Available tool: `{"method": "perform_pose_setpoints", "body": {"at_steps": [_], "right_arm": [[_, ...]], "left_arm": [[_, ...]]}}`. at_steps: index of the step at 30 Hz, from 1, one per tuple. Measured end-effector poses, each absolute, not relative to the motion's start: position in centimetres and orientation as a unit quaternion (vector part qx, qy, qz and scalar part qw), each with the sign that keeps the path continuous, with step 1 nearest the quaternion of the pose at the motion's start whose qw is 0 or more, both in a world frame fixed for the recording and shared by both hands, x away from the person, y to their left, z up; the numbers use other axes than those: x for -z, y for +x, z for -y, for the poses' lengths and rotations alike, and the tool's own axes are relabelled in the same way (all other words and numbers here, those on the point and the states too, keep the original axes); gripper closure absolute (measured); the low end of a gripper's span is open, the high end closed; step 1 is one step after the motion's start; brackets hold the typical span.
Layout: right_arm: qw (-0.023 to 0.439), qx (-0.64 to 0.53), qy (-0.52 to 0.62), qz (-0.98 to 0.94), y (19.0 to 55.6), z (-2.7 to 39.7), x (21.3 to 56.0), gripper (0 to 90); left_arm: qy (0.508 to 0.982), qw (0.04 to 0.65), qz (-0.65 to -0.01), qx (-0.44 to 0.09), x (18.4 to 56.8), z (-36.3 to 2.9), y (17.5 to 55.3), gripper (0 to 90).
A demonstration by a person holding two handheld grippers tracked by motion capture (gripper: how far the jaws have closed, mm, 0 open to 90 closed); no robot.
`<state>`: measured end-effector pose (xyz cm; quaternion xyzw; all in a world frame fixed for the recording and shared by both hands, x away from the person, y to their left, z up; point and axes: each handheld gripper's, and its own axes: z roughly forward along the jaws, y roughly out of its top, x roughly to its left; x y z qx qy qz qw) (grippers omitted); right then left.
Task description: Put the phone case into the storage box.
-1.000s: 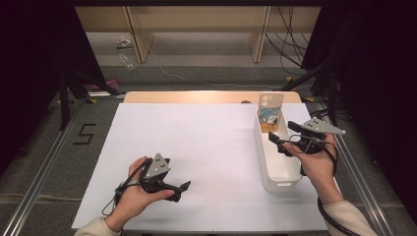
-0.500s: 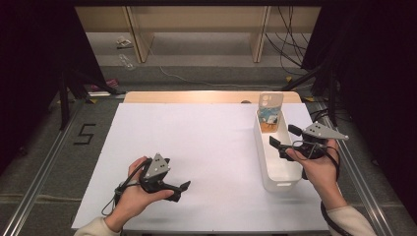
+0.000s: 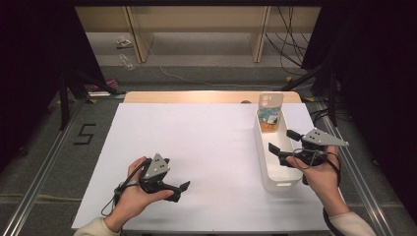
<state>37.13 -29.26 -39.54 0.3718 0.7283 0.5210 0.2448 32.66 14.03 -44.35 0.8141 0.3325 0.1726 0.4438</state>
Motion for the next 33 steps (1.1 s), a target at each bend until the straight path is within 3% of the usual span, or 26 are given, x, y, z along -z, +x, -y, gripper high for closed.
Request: {"method": "perform_pose_setpoints", "body": {"at_steps": [33], "right_arm": [[0.249, -0.528, 0.355, -0.730, 34.5, 30.3, 40.9, 15.3]], "left_arm": [[0.815, 0.444, -0.330, -0.172, 44.3, -14.0, 32.5, 0.0]]}}
